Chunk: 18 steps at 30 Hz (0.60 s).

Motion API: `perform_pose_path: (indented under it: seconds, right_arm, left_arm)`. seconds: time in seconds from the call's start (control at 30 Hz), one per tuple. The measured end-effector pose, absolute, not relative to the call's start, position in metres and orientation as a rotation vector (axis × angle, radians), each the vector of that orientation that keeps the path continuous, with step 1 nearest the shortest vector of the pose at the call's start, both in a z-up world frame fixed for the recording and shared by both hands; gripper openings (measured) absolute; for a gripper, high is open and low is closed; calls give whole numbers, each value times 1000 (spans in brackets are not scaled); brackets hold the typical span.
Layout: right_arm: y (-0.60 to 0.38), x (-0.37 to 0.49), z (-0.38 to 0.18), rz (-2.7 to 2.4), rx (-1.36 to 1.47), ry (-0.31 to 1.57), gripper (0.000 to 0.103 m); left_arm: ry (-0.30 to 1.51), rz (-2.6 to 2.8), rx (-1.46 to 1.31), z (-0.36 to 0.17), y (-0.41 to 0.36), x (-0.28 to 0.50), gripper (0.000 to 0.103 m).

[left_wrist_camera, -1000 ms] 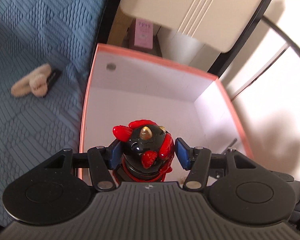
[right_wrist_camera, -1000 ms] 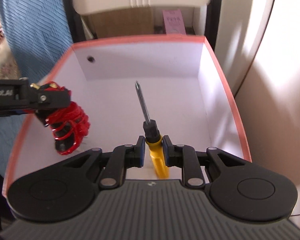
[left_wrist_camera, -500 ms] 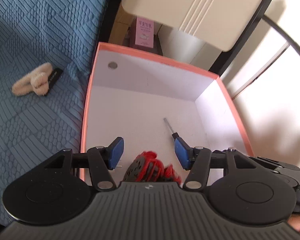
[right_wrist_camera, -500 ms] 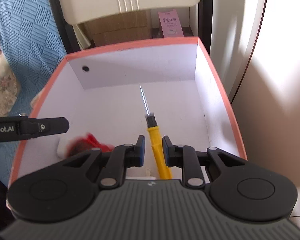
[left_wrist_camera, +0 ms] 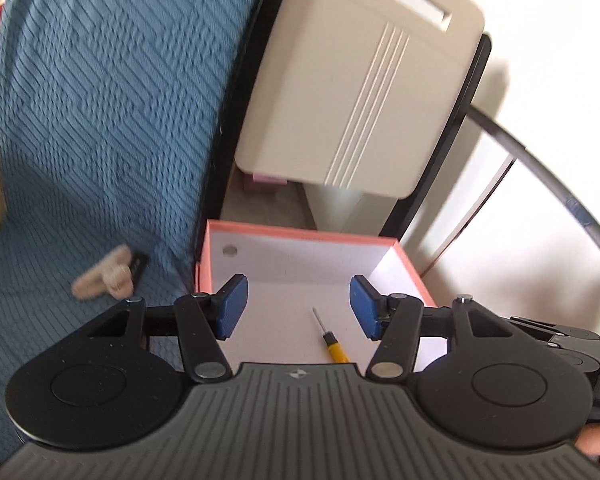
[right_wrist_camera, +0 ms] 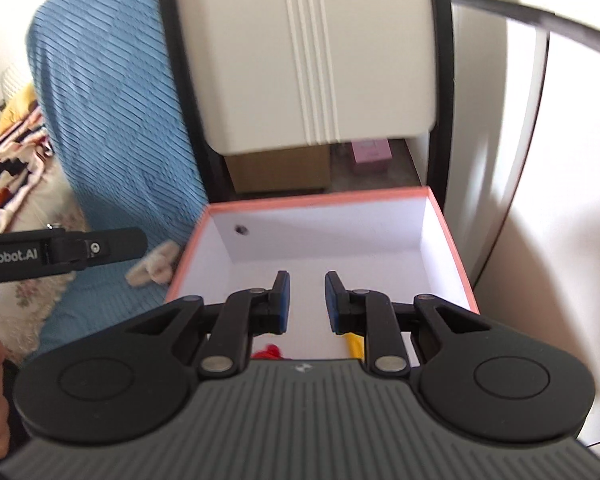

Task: Organize rigid objects
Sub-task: 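Open left tool over the box while right tool releases the screwdriver inside, then withdraw both open tools from the box back toward the chair seat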

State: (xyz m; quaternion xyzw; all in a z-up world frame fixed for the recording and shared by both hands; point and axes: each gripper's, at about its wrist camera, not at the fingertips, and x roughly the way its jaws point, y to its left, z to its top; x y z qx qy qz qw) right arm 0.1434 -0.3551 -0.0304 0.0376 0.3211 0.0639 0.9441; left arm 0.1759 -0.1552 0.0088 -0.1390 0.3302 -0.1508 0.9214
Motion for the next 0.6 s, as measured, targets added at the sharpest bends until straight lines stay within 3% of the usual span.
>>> perform_pose_path:
  seconds: [0.6]
  right_arm:
    - [-273,103,-6,168,24,589,23]
  left_arm:
    - [569,-254,-287,37,-70,121,63]
